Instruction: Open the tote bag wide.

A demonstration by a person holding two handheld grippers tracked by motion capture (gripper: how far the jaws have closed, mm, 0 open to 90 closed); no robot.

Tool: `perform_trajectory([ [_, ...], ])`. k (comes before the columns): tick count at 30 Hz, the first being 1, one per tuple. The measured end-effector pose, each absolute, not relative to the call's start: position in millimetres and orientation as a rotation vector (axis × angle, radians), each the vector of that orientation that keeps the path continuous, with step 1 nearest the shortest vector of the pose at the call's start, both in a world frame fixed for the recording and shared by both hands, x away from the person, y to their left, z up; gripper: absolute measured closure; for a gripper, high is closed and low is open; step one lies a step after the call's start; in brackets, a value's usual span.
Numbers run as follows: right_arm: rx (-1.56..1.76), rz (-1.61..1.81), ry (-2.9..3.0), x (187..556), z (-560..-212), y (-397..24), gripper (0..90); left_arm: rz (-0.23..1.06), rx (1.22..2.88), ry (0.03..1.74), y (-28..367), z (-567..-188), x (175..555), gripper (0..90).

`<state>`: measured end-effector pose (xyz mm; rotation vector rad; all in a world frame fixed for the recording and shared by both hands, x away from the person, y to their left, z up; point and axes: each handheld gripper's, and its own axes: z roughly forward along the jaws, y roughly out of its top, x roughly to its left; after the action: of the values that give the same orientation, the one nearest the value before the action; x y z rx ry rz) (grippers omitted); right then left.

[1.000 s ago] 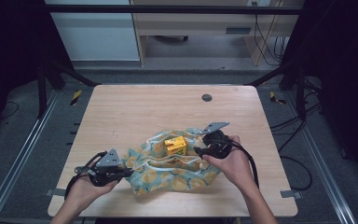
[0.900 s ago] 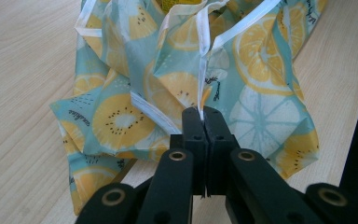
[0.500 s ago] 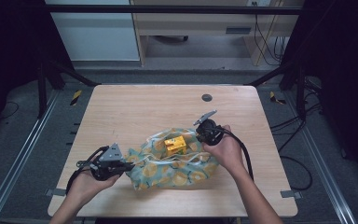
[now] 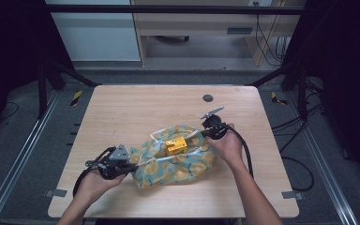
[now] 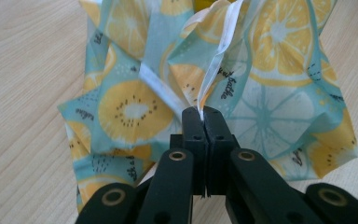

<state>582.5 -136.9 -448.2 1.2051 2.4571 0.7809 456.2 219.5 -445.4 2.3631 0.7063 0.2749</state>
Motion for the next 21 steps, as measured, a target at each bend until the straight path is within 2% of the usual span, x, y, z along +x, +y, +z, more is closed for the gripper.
perform_trajectory([
  [21, 1.263, 0.751, 2.457, 583.9, -469.4, -140.1, 90.0, 0.239, 2.374, 0.719, 221.5, -460.0, 450.5, 89.5],
])
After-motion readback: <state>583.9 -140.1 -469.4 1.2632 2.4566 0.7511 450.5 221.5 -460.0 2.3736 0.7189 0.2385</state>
